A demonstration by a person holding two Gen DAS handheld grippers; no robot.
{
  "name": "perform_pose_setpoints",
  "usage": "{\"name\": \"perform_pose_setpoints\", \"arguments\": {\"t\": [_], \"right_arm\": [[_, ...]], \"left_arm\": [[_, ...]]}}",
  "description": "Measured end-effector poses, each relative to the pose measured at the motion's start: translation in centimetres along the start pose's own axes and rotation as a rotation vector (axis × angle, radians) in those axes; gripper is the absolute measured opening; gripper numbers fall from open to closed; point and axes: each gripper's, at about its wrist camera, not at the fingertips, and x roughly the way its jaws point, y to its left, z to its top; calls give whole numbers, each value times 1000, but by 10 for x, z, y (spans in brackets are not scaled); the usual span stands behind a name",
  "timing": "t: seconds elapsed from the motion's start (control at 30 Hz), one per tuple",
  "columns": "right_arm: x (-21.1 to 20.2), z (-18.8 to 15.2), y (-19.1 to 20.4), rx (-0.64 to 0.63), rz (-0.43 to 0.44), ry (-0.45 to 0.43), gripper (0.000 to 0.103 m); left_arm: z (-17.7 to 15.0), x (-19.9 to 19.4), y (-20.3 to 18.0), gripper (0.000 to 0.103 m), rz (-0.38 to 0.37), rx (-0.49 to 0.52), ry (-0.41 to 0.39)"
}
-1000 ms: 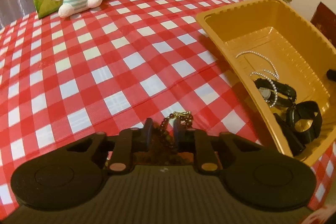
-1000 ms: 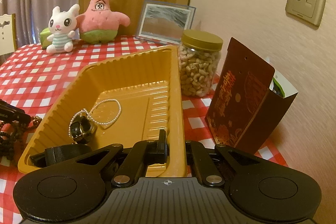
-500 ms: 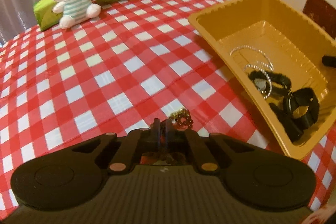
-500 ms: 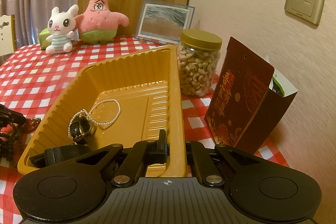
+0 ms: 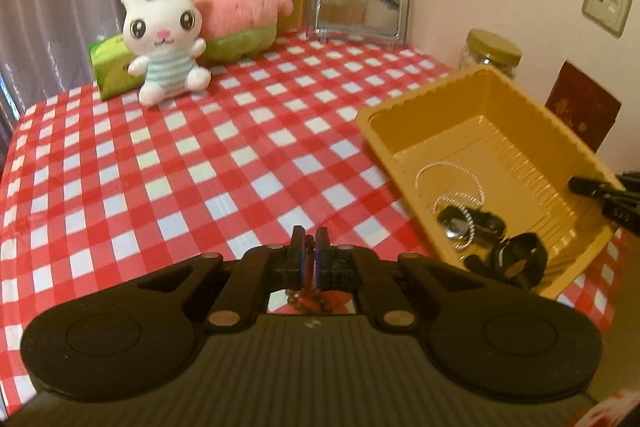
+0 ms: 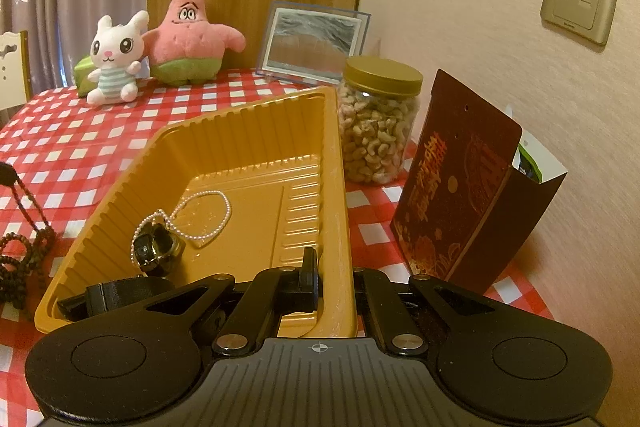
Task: Organize jewelry
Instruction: 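Carry the gold chain into the tray and open the left tool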
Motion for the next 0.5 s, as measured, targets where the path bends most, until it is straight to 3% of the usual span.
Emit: {"name": "perform_pose_setpoints", "arguments": {"t": [0.3, 0.5], "right_arm": [[-1, 0, 1, 1, 0, -2, 3], [-1, 0, 1, 1, 0, -3, 3]], "left_arm": [[16, -24, -16, 3, -50, 14, -68], [27, -30, -39, 3, -132, 41, -98]]}}
